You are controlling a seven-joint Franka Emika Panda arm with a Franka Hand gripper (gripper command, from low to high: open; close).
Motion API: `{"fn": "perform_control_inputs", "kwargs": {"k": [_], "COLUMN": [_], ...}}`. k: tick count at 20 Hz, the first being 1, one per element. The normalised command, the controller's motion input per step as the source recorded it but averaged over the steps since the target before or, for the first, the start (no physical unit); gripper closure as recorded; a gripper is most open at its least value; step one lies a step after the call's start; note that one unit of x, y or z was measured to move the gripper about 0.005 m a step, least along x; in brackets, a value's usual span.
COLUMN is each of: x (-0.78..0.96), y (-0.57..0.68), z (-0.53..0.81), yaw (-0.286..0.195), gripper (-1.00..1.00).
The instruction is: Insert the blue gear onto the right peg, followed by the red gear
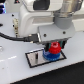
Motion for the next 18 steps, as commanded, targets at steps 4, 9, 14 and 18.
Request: {"fn": "perform_control_inputs", "kwargs": {"k": [4,9,14,18], "x": [-0.02,0.04,0.10,0.13], "y": [0.00,-0.03,-0.08,-0.08], "z": [0.31,0.11,-0.05,-0.21], "yaw": [0.000,0.000,0.000,0.000], "gripper": [1.00,1.00,1.00,1.00]}}
